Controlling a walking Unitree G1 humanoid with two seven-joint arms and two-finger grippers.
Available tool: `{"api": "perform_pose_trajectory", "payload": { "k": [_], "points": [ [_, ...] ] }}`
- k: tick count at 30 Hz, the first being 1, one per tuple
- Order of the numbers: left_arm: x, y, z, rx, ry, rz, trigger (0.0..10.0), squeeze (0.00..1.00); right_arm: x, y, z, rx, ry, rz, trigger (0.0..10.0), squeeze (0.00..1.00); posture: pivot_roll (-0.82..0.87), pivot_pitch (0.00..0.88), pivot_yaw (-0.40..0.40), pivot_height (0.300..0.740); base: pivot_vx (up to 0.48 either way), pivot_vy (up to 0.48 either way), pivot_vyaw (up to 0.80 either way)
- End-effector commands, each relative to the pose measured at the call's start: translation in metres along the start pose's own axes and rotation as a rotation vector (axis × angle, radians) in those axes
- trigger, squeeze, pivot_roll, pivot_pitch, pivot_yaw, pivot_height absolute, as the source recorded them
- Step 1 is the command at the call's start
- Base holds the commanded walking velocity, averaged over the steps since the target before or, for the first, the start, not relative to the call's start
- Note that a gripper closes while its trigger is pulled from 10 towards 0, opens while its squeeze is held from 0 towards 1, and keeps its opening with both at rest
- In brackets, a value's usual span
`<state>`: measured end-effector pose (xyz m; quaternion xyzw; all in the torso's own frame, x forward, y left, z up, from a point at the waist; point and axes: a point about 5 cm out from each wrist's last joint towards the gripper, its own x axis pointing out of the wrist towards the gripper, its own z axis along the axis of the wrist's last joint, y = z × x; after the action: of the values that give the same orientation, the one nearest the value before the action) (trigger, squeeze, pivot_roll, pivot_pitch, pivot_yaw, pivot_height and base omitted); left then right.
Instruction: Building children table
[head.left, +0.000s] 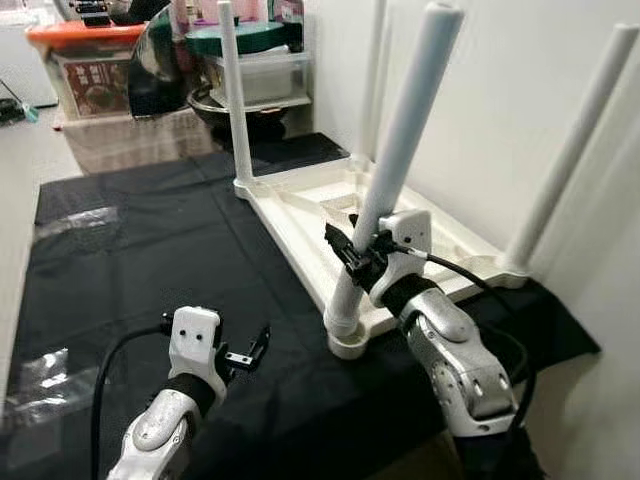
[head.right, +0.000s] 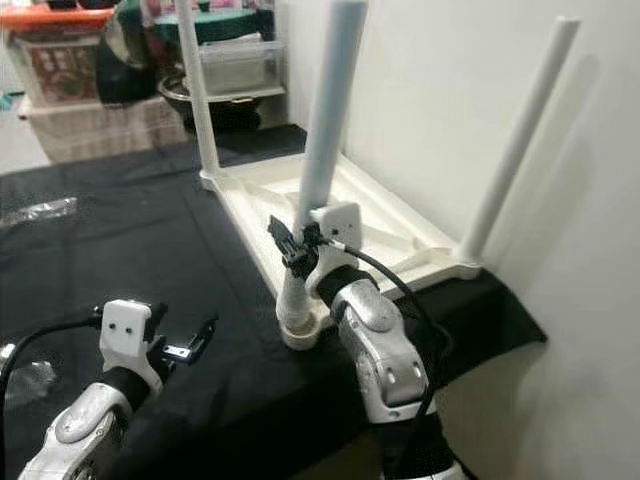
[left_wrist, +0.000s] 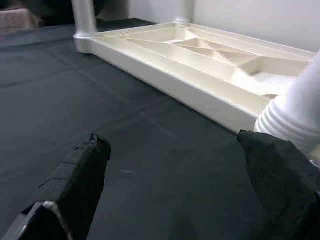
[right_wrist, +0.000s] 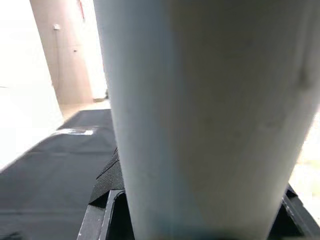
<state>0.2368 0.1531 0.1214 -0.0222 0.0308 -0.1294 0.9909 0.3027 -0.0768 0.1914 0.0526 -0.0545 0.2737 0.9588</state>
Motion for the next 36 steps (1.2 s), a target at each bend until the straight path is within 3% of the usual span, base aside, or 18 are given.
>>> {"api": "perform_pose_trajectory", "payload": {
  "k": [1,7,12,14,19,23,28,32,36],
  "points": [
    [0.000,-0.001,-0.001,-0.007,0.003,-0.005,10.0,0.00,-0.003,0.000,-0.021,0.033,0.102,0.002,10.0,0.00,0.08,0.000,-0.077,0.740,0.000,0.000,0.00],
    [-0.004,0.002,-0.004,0.002,0.028,0.003,10.0,0.00,-0.004,0.003,-0.022,0.020,0.113,0.052,10.0,0.00,0.08,0.000,-0.080,0.740,0.000,0.000,0.00],
    [-0.005,0.003,-0.006,0.009,0.038,0.007,10.0,0.00,-0.003,-0.006,-0.011,-0.026,0.090,0.087,10.0,0.00,0.08,0.000,-0.080,0.740,0.000,0.000,0.00],
    [-0.004,0.003,-0.006,0.012,0.038,0.008,10.0,0.00,0.003,-0.022,0.012,-0.035,0.020,0.047,10.0,0.00,0.08,0.000,-0.079,0.740,0.000,0.000,0.00],
    [-0.003,0.002,-0.005,0.013,0.028,0.011,10.0,0.00,0.009,-0.037,0.042,-0.008,-0.100,-0.025,10.0,0.00,0.08,0.000,-0.077,0.740,0.000,0.000,0.00],
    [-0.003,0.001,-0.006,0.018,0.027,0.007,10.0,0.00,0.006,-0.065,0.087,-0.129,-0.270,-0.177,10.0,0.00,0.07,0.000,-0.074,0.740,0.000,0.000,0.00],
    [-0.003,0.001,-0.006,0.020,0.030,0.006,10.0,0.00,0.003,-0.072,0.091,-0.185,-0.278,-0.214,10.0,0.00,0.07,0.000,-0.075,0.740,0.000,0.000,0.00],
    [-0.002,-0.001,-0.008,0.029,0.036,0.000,10.0,0.00,-0.003,-0.094,0.073,-0.462,-0.145,-0.335,10.0,0.00,0.07,0.000,-0.081,0.740,0.000,0.000,0.00],
    [-0.003,0.000,-0.009,0.029,0.038,0.005,10.0,0.00,-0.005,-0.098,0.058,-0.638,-0.031,-0.342,10.0,0.00,0.07,0.000,-0.082,0.740,0.000,0.000,0.00]
  ]
}}
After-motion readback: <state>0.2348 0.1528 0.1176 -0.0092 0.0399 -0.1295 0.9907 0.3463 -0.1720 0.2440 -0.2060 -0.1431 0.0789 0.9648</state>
